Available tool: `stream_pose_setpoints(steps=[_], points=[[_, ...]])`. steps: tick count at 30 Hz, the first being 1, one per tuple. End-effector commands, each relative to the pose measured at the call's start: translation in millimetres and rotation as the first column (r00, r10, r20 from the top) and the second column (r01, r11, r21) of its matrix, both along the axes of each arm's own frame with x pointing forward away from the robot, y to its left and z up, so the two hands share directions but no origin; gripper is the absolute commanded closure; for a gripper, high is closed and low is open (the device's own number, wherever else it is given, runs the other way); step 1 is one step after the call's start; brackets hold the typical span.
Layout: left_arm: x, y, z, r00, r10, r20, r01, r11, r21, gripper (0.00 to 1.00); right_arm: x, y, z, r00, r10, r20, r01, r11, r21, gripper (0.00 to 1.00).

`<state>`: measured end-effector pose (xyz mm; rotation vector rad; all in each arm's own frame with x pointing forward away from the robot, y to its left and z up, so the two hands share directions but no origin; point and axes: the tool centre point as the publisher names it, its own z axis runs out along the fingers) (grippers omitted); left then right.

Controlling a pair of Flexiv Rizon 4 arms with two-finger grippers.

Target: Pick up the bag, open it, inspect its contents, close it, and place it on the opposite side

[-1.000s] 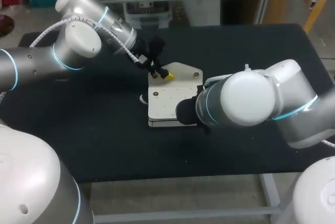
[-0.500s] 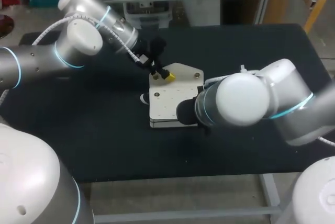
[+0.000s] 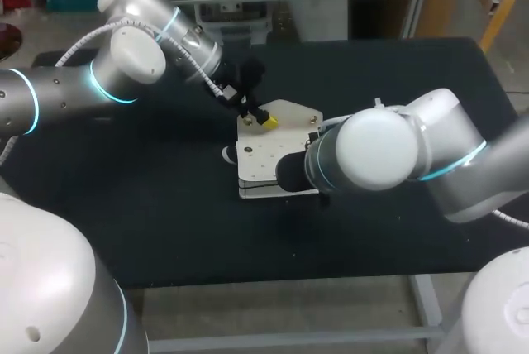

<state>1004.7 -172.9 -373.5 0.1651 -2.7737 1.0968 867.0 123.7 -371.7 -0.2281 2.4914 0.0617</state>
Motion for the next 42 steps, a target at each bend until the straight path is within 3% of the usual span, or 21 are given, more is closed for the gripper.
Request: stream_pose_setpoints(steps=[1,9,20,24,27,28,30,33,42], points=[[-1.7,1,-6,0.999,-0.016,0.031,0.017,1.000,-0.013,1.00,1.2,2,-2,1.000,-0.001,0.001,0.001,1.000,0.001,1.00],[-32.1,1,-2,0.972,-0.060,0.227,0.080,0.994,-0.081,1.00,1.5,0,-6,1.000,-0.021,-0.012,0.021,1.000,0.018,1.00],[-88.2,-5,-12,0.849,-0.063,0.525,0.136,0.985,-0.102,1.00,1.5,0,-6,1.000,-0.021,-0.012,0.021,1.000,0.018,1.00],[-106.2,-6,-13,0.808,-0.072,0.584,0.157,0.983,-0.095,1.00,1.5,0,-6,1.000,-0.021,-0.012,0.021,1.000,0.018,1.00],[-109.5,-8,-13,0.801,-0.077,0.594,0.139,0.988,-0.061,1.00,1.5,0,-6,1.000,-0.021,-0.012,0.021,1.000,0.018,1.00],[-108.3,-8,-13,0.805,-0.073,0.589,0.135,0.989,-0.062,0.95,1.5,0,-6,1.000,-0.021,-0.012,0.021,1.000,0.018,1.00],[-102.4,-7,-10,0.810,-0.058,0.583,0.115,0.992,-0.060,0.65,1.5,0,-6,1.000,-0.021,-0.012,0.021,1.000,0.018,1.00],[-95.4,-3,-1,0.813,-0.044,0.581,0.100,0.993,-0.065,0.39,1.5,0,-6,1.000,-0.021,-0.012,0.021,1.000,0.018,1.00],[-83.5,11,29,0.809,-0.009,0.588,0.081,0.992,-0.096,0.44,1.5,0,-6,1.000,-0.021,-0.012,0.021,1.000,0.018,1.00]])
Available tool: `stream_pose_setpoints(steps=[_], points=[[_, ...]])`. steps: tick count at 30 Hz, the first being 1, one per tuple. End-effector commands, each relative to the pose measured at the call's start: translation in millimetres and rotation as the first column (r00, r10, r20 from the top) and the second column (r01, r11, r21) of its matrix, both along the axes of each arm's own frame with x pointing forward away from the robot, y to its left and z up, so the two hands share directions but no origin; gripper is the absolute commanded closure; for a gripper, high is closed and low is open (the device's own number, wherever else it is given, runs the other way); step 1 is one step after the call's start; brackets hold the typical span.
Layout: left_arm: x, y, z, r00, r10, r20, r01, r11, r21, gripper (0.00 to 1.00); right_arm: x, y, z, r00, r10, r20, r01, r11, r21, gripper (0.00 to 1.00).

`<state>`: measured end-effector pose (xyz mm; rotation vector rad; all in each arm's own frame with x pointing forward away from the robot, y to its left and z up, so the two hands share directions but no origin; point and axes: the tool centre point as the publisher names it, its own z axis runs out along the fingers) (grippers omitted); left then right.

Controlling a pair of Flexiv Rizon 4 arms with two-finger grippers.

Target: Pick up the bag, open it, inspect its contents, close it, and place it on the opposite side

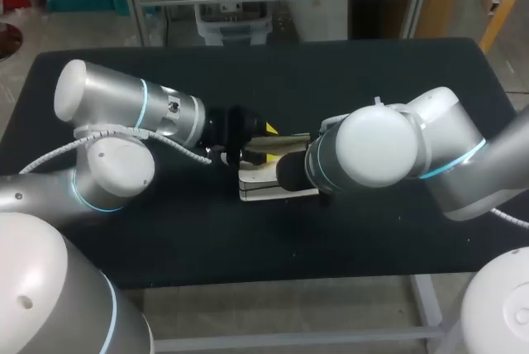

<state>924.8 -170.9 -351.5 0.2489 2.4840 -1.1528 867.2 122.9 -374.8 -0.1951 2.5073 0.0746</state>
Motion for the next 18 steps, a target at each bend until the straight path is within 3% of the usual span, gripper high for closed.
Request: stream_pose_setpoints(steps=[1,4,10,11,12,18], points=[[-1.5,9,9,1.000,0.008,0.005,-0.007,1.000,-0.019,0.45,1.3,1,-3,1.000,0.000,0.003,0.000,1.000,0.002,1.00],[3.4,8,16,1.000,0.017,-0.016,-0.017,0.999,-0.033,0.59,1.3,1,-3,1.000,0.000,0.003,0.000,1.000,0.002,1.00],[9.3,2,16,0.999,0.045,-0.015,-0.046,0.999,-0.011,0.74,1.3,1,-3,1.000,0.000,0.003,0.000,1.000,0.002,1.00],[10.2,2,16,0.999,0.044,-0.017,-0.044,0.999,-0.009,0.93,1.3,1,-3,1.000,0.000,0.003,0.000,1.000,0.002,1.00],[10.6,1,15,0.999,0.044,-0.018,-0.044,0.999,-0.006,1.00,1.3,1,-3,1.000,0.000,0.003,0.000,1.000,0.002,1.00],[0.4,4,12,1.000,0.010,-0.018,-0.010,1.000,0.002,1.00,1.3,1,-3,1.000,0.000,0.003,0.000,1.000,0.002,1.00]])
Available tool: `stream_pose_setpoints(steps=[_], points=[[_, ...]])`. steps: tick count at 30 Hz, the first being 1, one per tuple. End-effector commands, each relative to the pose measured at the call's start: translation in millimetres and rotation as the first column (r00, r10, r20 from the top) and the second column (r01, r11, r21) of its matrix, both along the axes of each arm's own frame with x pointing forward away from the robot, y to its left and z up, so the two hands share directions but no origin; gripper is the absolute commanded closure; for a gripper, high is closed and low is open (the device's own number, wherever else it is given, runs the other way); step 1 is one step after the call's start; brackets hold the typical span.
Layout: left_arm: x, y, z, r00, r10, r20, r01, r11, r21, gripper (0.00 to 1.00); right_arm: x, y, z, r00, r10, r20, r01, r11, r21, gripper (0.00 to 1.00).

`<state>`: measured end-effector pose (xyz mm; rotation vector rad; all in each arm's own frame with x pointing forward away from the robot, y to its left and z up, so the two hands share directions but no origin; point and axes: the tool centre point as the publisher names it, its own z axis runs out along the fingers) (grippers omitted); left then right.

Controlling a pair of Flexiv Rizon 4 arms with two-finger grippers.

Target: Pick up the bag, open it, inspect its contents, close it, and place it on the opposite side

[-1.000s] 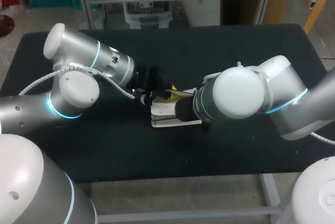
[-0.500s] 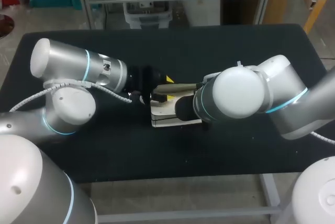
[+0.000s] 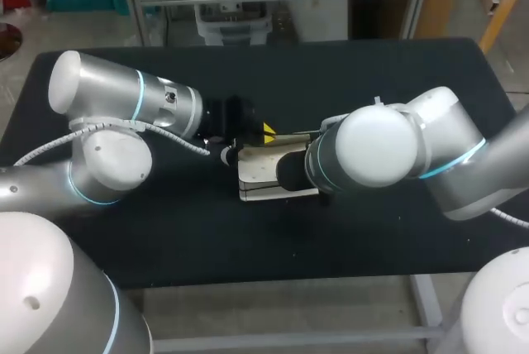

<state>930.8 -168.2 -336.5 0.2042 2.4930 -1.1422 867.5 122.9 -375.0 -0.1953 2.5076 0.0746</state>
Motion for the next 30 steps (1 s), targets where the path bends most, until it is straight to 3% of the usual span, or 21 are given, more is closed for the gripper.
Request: stream_pose_setpoints(steps=[1,8,19,21,22,30], points=[[-9.1,1,-4,0.999,-0.031,-0.009,0.031,1.000,-0.001,1.00,1.0,1,-3,1.000,0.000,0.004,0.000,1.000,0.002,1.00],[-36.1,0,-27,0.991,-0.127,-0.051,0.128,0.991,0.032,1.00,1.0,1,-3,1.000,0.000,0.004,0.000,1.000,0.002,1.00],[-34.3,-2,-44,0.979,-0.156,-0.129,0.165,0.985,0.061,1.00,1.0,1,-3,1.000,0.000,0.004,0.000,1.000,0.002,1.00],[-34.3,1,-41,0.981,-0.152,-0.122,0.161,0.985,0.060,0.75,1.0,1,-3,1.000,0.000,0.004,0.000,1.000,0.002,1.00],[-34.5,2,-38,0.982,-0.147,-0.116,0.154,0.987,0.054,0.67,1.0,1,-3,1.000,0.000,0.004,0.000,1.000,0.002,1.00],[-30.8,7,-15,0.989,-0.141,-0.054,0.142,0.990,0.022,0.70,1.0,1,-3,1.000,0.000,0.004,0.000,1.000,0.002,1.00]])
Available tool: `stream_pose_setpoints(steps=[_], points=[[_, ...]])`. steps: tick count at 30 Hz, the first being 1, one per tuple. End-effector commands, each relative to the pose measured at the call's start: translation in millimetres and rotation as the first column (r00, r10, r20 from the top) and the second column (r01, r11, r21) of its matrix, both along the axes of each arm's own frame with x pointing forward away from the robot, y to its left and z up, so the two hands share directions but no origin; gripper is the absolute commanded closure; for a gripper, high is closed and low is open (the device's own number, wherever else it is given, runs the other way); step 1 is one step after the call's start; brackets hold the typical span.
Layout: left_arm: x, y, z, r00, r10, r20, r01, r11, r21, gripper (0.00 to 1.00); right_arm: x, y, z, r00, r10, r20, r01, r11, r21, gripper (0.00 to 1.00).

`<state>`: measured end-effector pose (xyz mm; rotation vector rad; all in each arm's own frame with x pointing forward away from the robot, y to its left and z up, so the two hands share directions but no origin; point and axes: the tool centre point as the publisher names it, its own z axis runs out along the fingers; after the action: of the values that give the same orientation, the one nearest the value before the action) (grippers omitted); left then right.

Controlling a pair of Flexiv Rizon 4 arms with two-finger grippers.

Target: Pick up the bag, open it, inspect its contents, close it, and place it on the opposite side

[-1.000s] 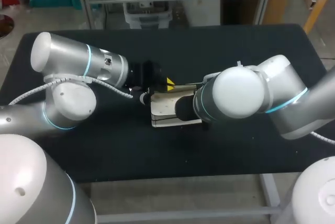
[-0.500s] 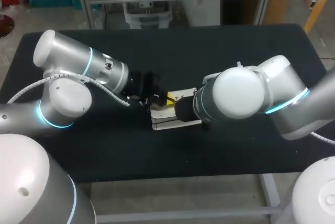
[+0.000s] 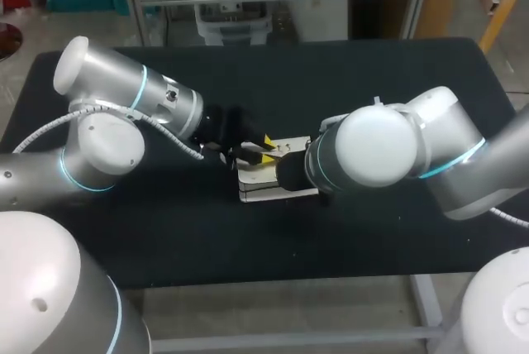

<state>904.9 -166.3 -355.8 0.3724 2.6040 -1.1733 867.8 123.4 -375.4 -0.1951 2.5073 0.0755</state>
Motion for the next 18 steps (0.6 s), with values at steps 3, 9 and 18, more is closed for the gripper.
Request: stream_pose_setpoints(steps=[3,9,18], points=[[-3.5,4,8,1.000,0.002,0.023,-0.001,1.000,-0.021,0.69,0.6,1,-2,1.000,0.000,0.004,0.000,1.000,0.001,1.00],[-3.8,3,9,0.999,-0.017,0.029,0.018,0.999,-0.037,1.00,0.6,1,-2,1.000,0.000,0.004,0.000,1.000,0.001,1.00],[-16.7,3,-21,0.997,-0.055,-0.054,0.057,0.998,0.037,1.00,0.6,1,-2,1.000,0.000,0.004,0.000,1.000,0.001,1.00]])
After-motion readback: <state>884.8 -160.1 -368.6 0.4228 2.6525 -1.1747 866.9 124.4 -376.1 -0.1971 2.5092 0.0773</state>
